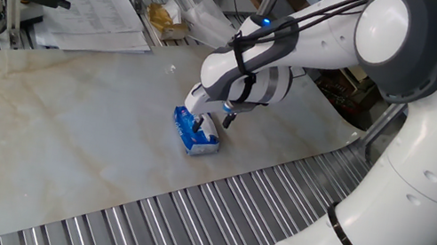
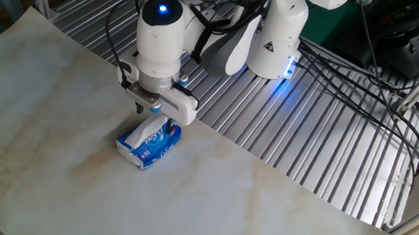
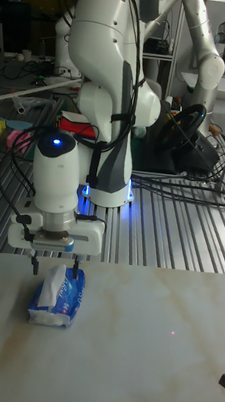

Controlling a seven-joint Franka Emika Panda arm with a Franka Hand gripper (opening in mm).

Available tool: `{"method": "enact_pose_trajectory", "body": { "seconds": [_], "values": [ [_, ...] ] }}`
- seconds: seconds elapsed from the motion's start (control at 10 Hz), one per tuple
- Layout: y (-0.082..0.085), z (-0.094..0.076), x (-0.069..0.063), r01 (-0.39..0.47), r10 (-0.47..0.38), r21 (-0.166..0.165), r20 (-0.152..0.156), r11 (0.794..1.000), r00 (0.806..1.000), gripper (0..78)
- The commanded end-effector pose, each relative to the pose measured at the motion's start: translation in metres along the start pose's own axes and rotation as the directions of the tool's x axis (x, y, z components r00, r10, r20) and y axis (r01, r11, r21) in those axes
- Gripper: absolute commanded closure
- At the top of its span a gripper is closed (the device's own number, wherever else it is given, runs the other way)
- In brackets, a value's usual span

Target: Pull out a napkin

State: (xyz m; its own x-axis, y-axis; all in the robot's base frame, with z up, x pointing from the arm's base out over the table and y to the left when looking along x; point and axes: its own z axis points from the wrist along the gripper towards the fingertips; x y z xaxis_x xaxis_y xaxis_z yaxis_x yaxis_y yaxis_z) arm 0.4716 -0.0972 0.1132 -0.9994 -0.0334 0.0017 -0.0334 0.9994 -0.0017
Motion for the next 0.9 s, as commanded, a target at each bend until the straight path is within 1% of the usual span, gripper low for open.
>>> {"method": "enact_pose_trajectory", "body": {
  "seconds": [0.1, 0.3, 0.4, 0.9],
  "values": [
    [-0.0003, -0.001, -0.0007, 0.005, -0.005, 0.002, 0.002, 1.0, 1.0, 0.1],
    [-0.0004, -0.001, -0.0006, 0.016, -0.016, 0.003, 0.003, 1.0, 1.0, 0.1],
    [-0.0004, -0.001, -0.0006, 0.016, -0.016, 0.003, 0.003, 1.0, 1.0, 76.2],
    [-0.0004, -0.001, -0.0006, 0.016, -0.016, 0.003, 0.003, 1.0, 1.0, 76.2]
  ]
}}
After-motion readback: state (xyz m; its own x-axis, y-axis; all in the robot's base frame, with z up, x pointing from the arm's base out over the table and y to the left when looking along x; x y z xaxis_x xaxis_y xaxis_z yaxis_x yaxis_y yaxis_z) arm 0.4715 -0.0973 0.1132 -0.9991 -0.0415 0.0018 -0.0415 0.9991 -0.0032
